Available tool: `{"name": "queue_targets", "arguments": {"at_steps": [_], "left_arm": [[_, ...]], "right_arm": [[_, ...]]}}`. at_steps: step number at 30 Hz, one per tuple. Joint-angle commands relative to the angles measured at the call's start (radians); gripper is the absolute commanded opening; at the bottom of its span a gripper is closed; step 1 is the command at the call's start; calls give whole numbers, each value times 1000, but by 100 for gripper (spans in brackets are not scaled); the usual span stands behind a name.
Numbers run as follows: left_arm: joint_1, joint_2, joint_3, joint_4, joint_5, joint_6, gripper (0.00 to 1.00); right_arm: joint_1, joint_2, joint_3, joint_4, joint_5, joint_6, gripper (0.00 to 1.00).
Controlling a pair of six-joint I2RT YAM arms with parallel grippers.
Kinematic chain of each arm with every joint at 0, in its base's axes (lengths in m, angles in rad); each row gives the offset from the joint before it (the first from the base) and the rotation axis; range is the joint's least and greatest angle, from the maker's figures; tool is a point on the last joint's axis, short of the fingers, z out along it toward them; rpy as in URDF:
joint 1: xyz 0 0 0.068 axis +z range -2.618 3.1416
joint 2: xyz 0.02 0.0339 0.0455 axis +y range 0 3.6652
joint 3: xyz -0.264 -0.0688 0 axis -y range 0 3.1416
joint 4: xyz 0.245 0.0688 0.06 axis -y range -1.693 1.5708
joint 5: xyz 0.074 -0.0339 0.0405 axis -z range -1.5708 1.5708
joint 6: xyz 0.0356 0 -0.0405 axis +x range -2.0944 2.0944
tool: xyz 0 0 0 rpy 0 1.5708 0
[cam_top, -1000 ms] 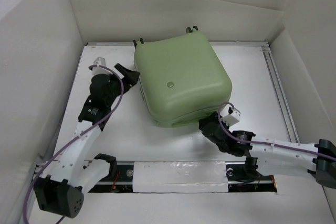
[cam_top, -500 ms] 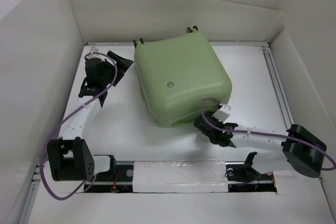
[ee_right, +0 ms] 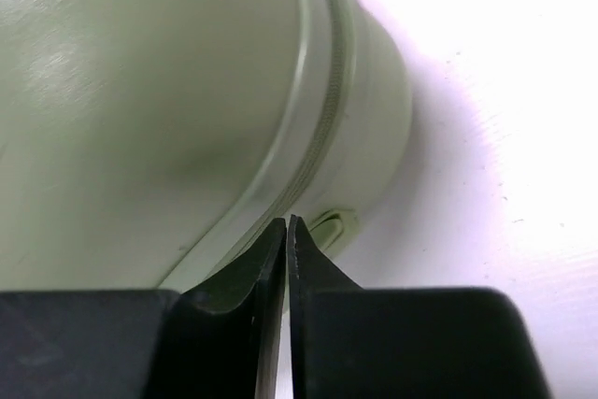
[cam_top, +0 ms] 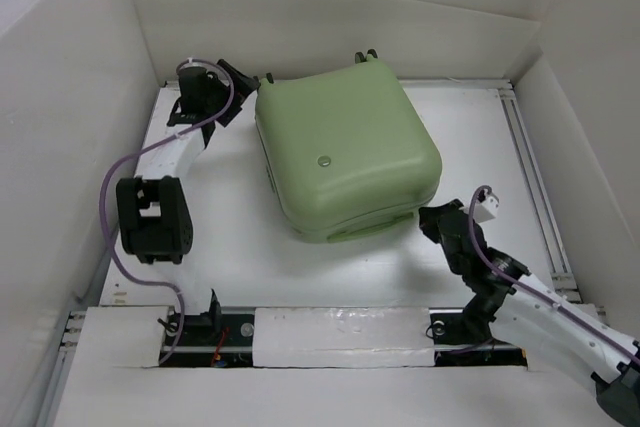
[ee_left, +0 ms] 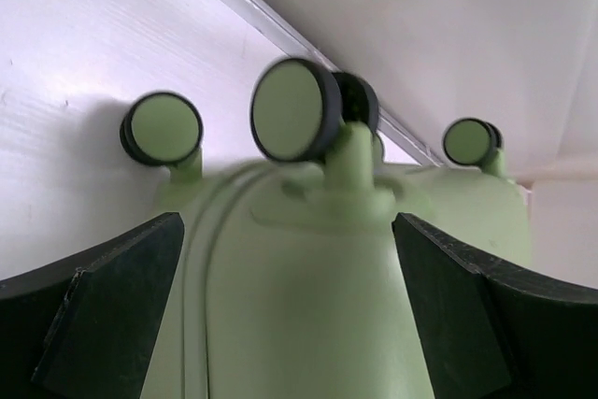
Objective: Pack the luggage
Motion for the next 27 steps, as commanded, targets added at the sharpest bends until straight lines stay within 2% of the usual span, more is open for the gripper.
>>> {"name": "queue_targets", "arguments": {"at_steps": [1, 2, 5, 6, 9, 15, 16, 19, 20, 21, 24, 25, 27], "left_arm": [[2, 85, 127, -2, 1, 48, 94], [2, 111, 187, -2, 1, 48, 94], [2, 237, 330, -24, 61, 48, 96], [2, 267, 359, -24, 81, 48, 96], [2, 355, 427, 42, 155, 19, 97], [-33, 473, 488, 119, 210, -36, 100], [-42, 473, 475, 169, 221, -52, 97], [-42, 486, 400, 321, 260, -170, 80], [-42, 495, 384, 425, 273, -202, 50], [-42, 495, 375, 462, 282, -254, 37], [-42, 472, 341, 510, 293, -270, 7], [-42, 431, 321, 519, 259, -259, 0], [-42, 385, 234, 574, 250, -242, 0]], "right_arm": [[-9, -30, 2, 21, -103, -113, 11], [-9, -41, -7, 39, -178, -113, 15], [3, -32, -7, 99, -283, -186, 37], [19, -32, -7, 110, -294, -187, 49], [46, 20, -7, 153, -349, -213, 60], [65, 105, -36, 273, -418, -236, 60], [65, 118, -47, 282, -418, -236, 60], [65, 146, -47, 300, -418, -248, 61], [51, 146, -47, 300, -418, -257, 61], [40, 160, -47, 300, -418, -257, 61], [-42, 200, -28, 329, -464, -288, 61], [-72, 212, -15, 340, -490, -309, 61], [-159, 246, 17, 349, -558, -320, 61]]}}
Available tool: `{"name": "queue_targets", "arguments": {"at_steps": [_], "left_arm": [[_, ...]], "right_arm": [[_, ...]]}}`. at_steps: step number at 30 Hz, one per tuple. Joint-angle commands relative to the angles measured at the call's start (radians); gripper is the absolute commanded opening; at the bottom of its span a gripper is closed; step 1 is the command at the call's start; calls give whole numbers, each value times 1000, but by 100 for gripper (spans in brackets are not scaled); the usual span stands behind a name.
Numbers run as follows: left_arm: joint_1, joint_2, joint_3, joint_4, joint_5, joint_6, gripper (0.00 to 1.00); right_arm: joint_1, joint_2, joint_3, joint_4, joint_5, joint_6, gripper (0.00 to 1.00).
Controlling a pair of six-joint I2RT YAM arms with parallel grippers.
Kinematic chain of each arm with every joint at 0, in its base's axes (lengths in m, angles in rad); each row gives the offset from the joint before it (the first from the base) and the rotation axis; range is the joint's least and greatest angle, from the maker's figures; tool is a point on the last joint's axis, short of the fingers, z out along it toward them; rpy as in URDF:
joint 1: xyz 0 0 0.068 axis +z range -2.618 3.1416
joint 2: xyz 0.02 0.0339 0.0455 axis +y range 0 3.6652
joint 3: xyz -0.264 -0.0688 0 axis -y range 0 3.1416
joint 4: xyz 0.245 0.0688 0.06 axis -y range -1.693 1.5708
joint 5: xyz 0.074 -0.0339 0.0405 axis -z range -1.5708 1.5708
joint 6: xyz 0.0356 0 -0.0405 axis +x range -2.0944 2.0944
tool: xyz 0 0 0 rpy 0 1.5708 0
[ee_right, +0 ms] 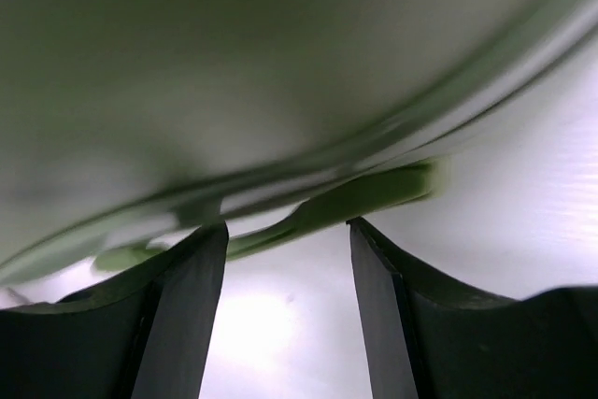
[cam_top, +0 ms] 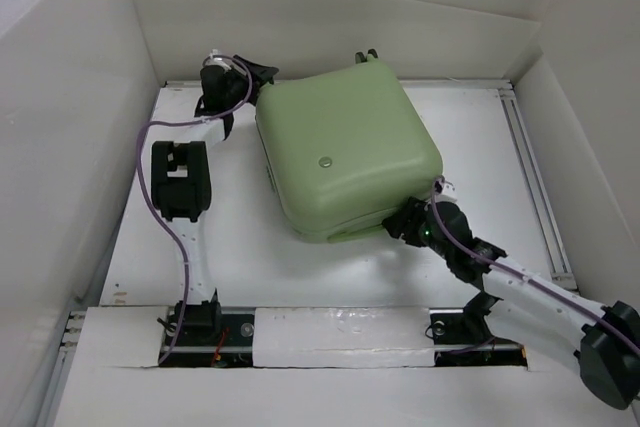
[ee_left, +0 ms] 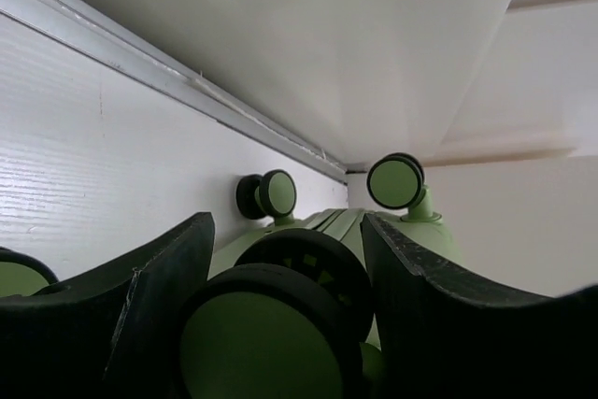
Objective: Pack the luggage
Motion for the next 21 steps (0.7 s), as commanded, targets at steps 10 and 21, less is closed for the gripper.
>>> {"name": "queue_targets", "arguments": {"at_steps": [10, 21], "left_arm": [[67, -526, -669, 268, -84, 34, 0], [87, -1032, -1010, 13, -151, 92, 0]], "right_arm": [[-333, 361, 428, 114, -285, -230, 59], [-183, 199, 432, -73, -158, -248, 55]]}}
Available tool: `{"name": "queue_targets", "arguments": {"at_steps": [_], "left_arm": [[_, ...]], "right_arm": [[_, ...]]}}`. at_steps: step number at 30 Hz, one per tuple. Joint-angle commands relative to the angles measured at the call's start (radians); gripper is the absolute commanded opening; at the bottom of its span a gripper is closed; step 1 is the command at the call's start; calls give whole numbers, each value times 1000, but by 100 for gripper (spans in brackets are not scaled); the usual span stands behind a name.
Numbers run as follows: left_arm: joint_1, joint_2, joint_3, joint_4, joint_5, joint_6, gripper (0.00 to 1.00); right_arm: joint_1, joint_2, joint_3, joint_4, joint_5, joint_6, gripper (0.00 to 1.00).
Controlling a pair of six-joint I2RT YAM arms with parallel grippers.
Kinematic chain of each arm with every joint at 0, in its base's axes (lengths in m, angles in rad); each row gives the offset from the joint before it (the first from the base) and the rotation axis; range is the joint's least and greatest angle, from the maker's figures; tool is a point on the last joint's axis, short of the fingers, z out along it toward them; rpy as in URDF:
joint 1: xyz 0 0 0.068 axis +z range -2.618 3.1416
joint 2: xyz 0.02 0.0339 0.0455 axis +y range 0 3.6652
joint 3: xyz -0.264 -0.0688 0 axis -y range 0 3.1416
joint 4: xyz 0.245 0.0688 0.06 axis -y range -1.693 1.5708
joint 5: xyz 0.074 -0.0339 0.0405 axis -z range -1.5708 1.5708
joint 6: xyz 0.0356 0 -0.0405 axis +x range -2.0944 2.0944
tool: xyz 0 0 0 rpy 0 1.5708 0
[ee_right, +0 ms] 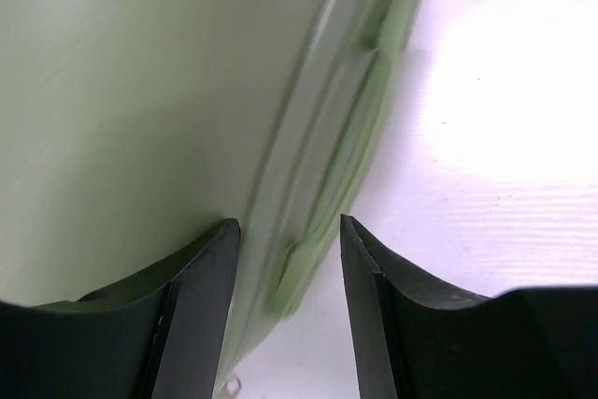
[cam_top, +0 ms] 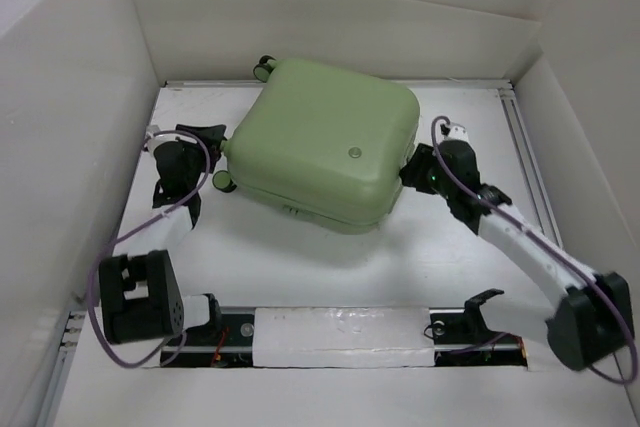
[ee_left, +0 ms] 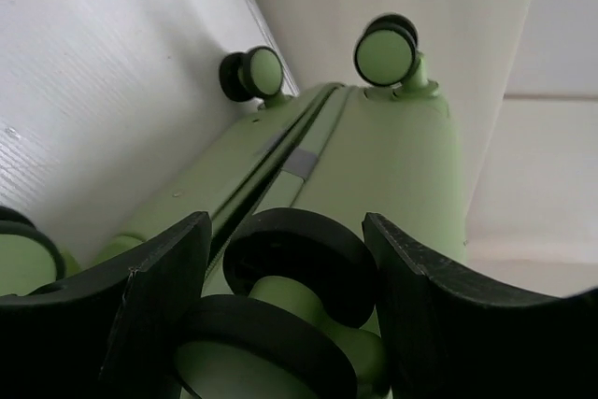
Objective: Pack the luggage
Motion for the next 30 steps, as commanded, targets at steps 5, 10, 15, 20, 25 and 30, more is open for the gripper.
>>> {"name": "queue_targets", "arguments": {"at_steps": [5, 10, 15, 20, 25, 30], "left_arm": [[-58, -230, 143, -255, 153, 250, 0], [-58, -239, 186, -327, 133, 322, 0], [-58, -164, 186, -340, 104, 344, 0], [-58, -92, 217, -340, 84, 355, 0], [-58, -61, 193, -318, 84, 342, 0], [-49, -43, 205, -297, 93, 319, 0]], "right_arm": [[195, -472, -323, 167, -29, 125, 50], [331, -628, -445, 154, -2, 125, 34], [416, -571, -445, 197, 13, 84, 44], [426, -480, -433, 236, 130, 36, 50], [426, -470, -445, 286, 187, 27, 48], [426, -520, -491, 286, 208, 50, 47]]}}
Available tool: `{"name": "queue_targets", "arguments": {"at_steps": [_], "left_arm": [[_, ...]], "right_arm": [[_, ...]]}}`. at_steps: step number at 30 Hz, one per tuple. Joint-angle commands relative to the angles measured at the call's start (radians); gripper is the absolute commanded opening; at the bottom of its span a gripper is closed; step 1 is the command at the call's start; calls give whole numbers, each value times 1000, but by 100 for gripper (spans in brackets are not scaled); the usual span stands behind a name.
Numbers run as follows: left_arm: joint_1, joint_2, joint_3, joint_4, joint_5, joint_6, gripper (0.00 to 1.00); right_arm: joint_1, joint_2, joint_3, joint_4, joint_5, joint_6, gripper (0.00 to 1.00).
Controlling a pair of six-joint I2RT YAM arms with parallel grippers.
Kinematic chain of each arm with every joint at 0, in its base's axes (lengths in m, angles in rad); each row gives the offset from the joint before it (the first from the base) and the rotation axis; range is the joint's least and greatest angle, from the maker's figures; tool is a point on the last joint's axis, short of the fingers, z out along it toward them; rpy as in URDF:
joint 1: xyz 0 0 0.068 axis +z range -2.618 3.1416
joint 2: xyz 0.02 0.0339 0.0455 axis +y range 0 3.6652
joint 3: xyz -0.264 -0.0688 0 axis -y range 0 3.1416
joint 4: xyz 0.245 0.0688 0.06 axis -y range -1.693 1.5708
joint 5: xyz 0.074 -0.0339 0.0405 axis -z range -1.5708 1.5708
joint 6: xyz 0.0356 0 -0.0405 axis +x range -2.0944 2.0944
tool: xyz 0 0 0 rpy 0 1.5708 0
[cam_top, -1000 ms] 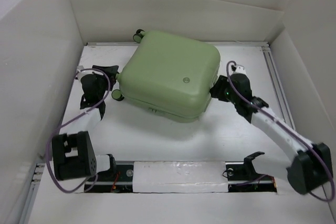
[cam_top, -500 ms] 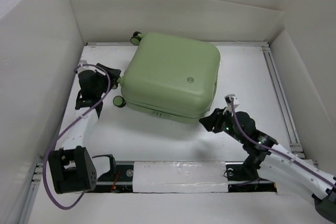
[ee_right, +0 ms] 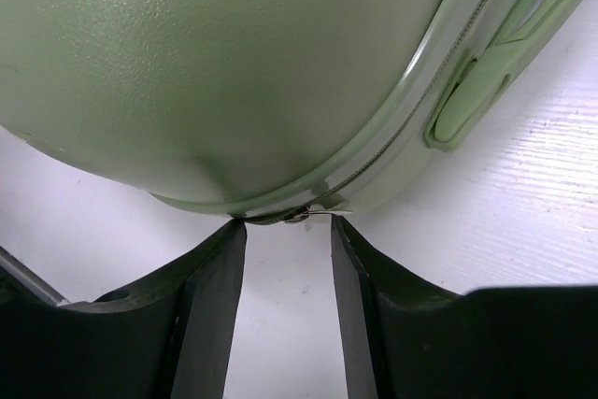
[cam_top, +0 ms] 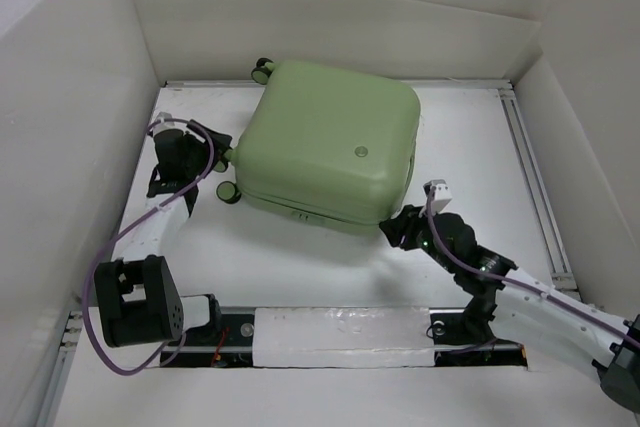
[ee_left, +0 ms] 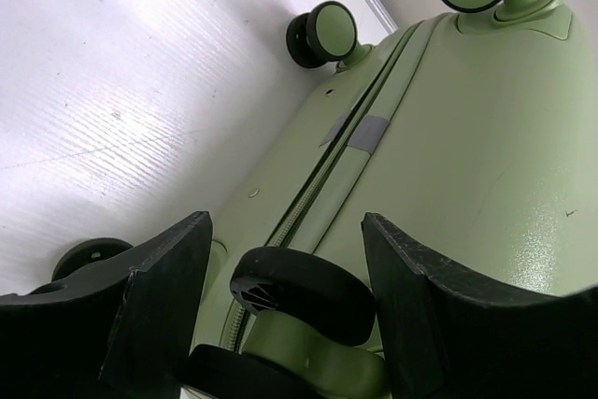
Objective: Pack the luggage
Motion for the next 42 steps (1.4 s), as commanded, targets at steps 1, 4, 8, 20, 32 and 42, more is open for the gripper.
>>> {"name": "queue_targets", "arguments": {"at_steps": [1, 4, 8, 20, 32, 42], "left_arm": [[-31, 8, 70, 103, 89, -18, 0], [-31, 17, 79, 103, 89, -18, 0], [-31, 17, 79, 103, 99, -18, 0], [-31, 8, -10, 204, 142, -81, 0], [-63, 17, -129, 346, 166, -154, 0], [-169, -15, -274, 464, 176, -206, 0]], "right_arm": [[3, -33, -9, 82, 61, 3, 48], [3, -12, 3, 71, 90, -8, 48], [3, 34, 23, 62, 81, -8, 49], [3, 102, -8, 262, 78, -56, 35], [64, 91, -25, 307, 86, 98, 0], [383, 345, 271, 232, 147, 290, 0]]}}
